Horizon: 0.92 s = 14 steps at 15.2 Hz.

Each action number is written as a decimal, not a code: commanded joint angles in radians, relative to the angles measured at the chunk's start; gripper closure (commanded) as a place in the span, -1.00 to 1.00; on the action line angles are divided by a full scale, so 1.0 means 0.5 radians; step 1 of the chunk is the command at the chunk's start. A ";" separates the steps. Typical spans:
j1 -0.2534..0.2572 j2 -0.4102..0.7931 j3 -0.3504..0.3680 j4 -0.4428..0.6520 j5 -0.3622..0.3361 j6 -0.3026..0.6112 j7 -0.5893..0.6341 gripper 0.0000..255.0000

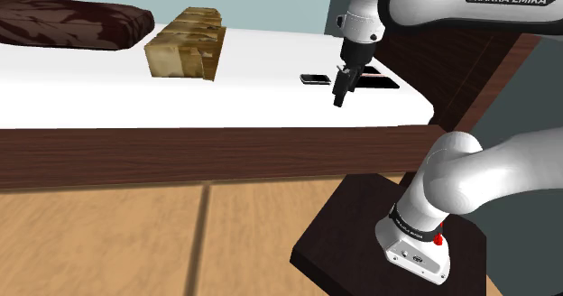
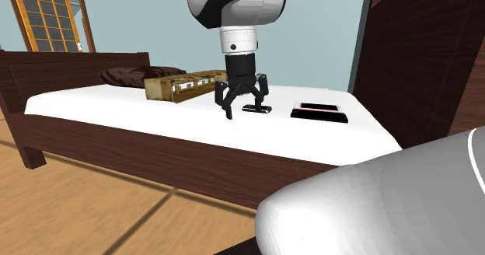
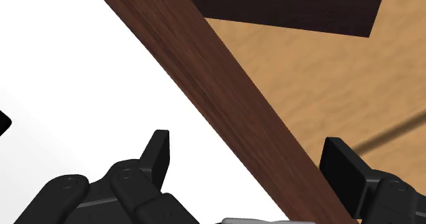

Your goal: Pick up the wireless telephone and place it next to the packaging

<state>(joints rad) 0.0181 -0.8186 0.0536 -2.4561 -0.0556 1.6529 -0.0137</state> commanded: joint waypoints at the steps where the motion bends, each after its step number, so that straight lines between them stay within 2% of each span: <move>1: 0.000 0.000 0.000 0.000 0.000 0.000 0.000 -1.00; 8: 0.035 0.484 -0.305 0.335 -0.117 0.156 -0.577 -1.00; 14: 0.091 0.961 -0.507 0.750 -0.084 0.209 -1.070 -1.00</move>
<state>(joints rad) 0.0612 -0.3707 -0.1814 -2.1127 -0.1008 1.7571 -0.4989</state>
